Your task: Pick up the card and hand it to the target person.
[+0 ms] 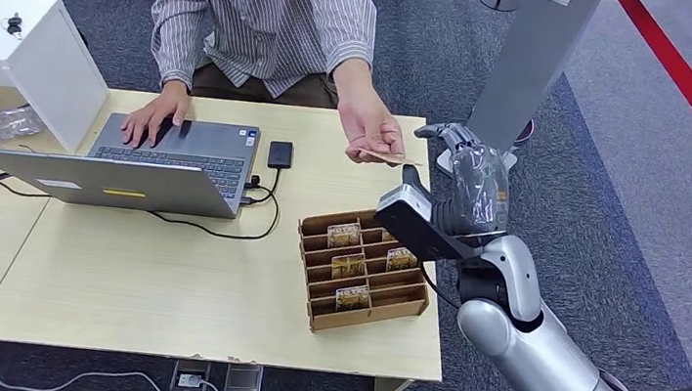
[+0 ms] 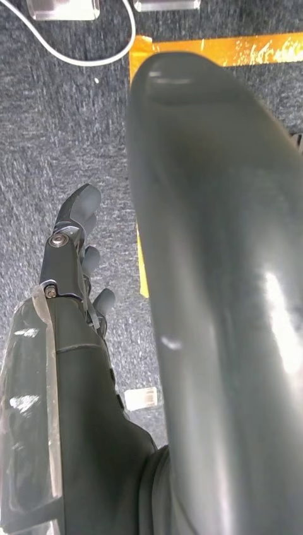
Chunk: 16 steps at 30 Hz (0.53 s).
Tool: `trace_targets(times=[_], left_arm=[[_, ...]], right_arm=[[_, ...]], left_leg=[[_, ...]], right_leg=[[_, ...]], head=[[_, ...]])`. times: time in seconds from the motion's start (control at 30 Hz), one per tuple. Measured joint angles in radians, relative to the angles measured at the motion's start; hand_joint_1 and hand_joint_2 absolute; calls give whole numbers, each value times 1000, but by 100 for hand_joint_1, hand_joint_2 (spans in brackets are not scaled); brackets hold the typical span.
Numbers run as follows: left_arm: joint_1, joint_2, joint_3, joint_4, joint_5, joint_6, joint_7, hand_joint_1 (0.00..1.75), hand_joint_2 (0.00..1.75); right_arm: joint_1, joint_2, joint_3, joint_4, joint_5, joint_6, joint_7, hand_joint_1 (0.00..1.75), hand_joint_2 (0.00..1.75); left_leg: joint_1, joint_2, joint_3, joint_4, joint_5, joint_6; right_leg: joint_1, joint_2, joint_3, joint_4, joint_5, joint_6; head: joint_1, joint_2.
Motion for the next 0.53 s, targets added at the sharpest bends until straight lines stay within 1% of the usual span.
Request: trace_targets(times=[0.17,0.27,0.37,0.43,0.5,0.53], left_arm=[[0,0,0,0,5,11,-1,0,0],[1,0,0,0,7,19,2,0,0],[1,0,0,0,12,26,9,0,0],[1,0,1,0,17,28,14,0,0],[2,0,1,0,22,29,20,0,0],[2,0,1,0,23,30,22,0,0]], right_arm=[[0,4,5,13,-15,-21,9,0,175],[3,4,8,12,-62,-34,13,0,175],[16,3,7,-2,-183,-30,-4,0,175],[34,1,4,-21,-296,-13,-22,0,175],[59,-3,-2,-47,-435,16,-46,0,175],[66,-5,-4,-54,-472,25,-53,0,175]], left_leg=[[0,0,0,0,0,0],[0,0,0,0,0,0],[0,0,0,0,0,0],[0,0,1,0,0,0],[0,0,1,0,0,0],[0,0,1,0,0,0]], right_leg=[[0,0,0,0,0,0],[0,0,0,0,0,0],[0,0,0,0,0,0],[0,0,0,0,0,0],[0,0,0,0,0,0],[0,0,0,0,0,0]], head=[[1,0],[0,0],[0,0],[0,0],[0,0],[0,0]])
